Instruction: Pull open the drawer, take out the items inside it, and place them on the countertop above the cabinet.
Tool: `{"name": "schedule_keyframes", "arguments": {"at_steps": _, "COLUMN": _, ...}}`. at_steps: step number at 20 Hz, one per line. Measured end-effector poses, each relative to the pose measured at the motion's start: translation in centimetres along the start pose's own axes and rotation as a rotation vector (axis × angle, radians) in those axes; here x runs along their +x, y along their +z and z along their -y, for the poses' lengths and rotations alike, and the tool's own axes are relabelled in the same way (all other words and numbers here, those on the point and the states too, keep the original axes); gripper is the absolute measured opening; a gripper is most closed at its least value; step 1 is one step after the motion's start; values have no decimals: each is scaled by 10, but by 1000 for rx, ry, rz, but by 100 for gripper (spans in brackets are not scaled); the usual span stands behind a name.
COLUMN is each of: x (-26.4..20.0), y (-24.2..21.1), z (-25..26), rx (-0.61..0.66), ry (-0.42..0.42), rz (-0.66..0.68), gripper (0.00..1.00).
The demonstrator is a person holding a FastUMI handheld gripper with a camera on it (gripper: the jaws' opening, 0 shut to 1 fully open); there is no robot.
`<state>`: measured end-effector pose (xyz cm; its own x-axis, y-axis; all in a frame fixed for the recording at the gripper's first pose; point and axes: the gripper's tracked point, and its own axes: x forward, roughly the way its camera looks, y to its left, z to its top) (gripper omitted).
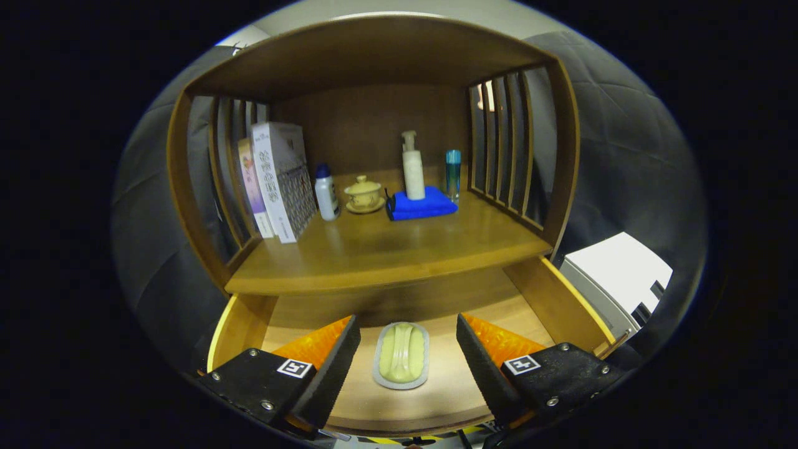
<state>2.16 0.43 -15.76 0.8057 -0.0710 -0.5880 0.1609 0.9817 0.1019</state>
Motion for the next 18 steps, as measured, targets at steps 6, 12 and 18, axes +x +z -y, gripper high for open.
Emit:
{"name": "schedule_keyframes", "arguments": {"at_steps": 6, "x": 36, "y": -33, "z": -11, "rx": -23, "ry": -15, "rz": -175, "gripper": 96}}
{"name": "schedule_keyframes", "arguments": {"at_steps": 12, "x": 70, "y": -59, "z": -15, "rx": -6, "ry": -36, "rz": -312, "gripper": 85}}
{"name": "schedule_keyframes", "arguments": {"at_steps": 18, "x": 84, "y": -73, "z": -11, "rx": -6, "ry": -42, "rz": -339, "gripper": 44}}
